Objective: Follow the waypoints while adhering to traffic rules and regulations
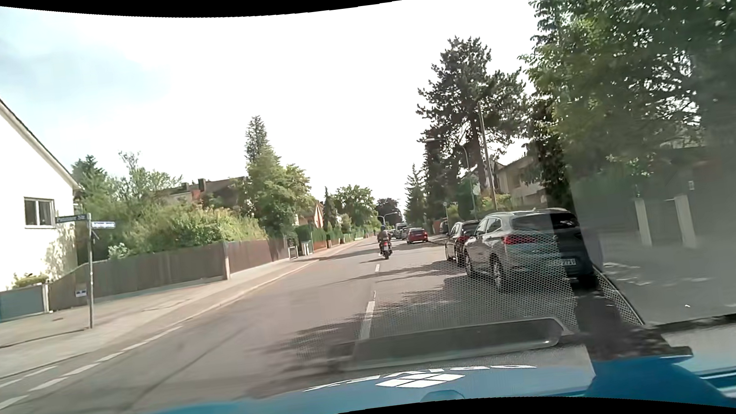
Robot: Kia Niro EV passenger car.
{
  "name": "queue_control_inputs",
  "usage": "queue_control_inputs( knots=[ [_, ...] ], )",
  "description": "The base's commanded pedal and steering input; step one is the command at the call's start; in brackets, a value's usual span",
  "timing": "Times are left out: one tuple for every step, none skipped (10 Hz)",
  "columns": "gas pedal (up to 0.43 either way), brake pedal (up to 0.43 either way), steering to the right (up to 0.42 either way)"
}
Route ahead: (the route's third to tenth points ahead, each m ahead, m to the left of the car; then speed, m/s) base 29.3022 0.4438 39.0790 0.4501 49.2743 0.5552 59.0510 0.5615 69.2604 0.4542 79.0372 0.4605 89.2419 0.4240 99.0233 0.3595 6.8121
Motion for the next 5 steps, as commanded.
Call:
queue_control_inputs(
  knots=[
    [0.000, 0.000, -0.002],
    [0.000, 0.000, -0.002],
    [0.000, 0.000, -0.002],
    [0.000, 0.000, -0.002],
    [0.000, 0.000, -0.001]
  ],
)
